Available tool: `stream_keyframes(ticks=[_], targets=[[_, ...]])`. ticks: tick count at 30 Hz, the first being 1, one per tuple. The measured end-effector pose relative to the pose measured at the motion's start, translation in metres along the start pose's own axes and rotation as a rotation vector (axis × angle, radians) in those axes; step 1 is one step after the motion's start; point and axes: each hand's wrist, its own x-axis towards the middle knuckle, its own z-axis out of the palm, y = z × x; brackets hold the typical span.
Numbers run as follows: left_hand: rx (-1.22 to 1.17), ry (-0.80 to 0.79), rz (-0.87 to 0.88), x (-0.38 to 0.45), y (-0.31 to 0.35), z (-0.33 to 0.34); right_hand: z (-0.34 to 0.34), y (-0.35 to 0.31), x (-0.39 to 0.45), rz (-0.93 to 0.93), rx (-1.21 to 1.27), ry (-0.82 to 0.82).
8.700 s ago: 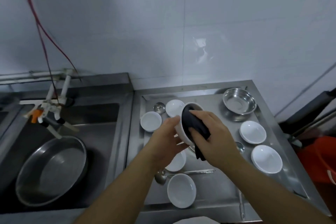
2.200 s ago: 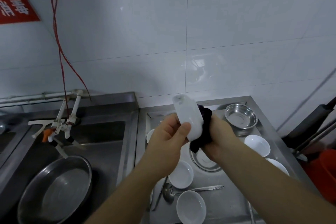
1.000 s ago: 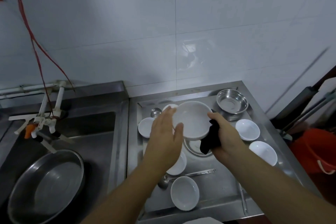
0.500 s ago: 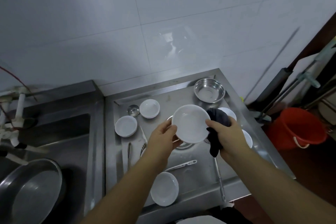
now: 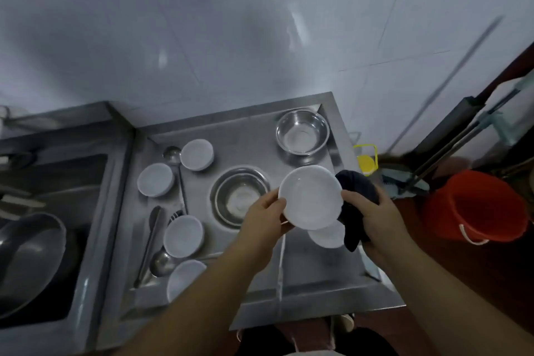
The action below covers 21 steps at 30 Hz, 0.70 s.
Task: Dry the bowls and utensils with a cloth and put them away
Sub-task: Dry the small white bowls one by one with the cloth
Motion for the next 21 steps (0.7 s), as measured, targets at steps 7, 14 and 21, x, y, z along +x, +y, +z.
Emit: stream_keyframes(ticks=[7, 14, 21], targets=[[-0.009, 0.102, -0.091, 0.016, -0.041, 0.076, -0.078, -0.001, 0.044, -0.027, -0.302, 0.104], [-0.038, 0.226, -0.212, 0.045, -0.09, 0.096, -0.106, 0.025, 0.07, -0.055, -0.54, 0.112], [0.007, 0.302, -0.272, 0.079, -0.122, 0.085, -0.106, 0.056, 0.094, 0.003, -0.595, 0.117]])
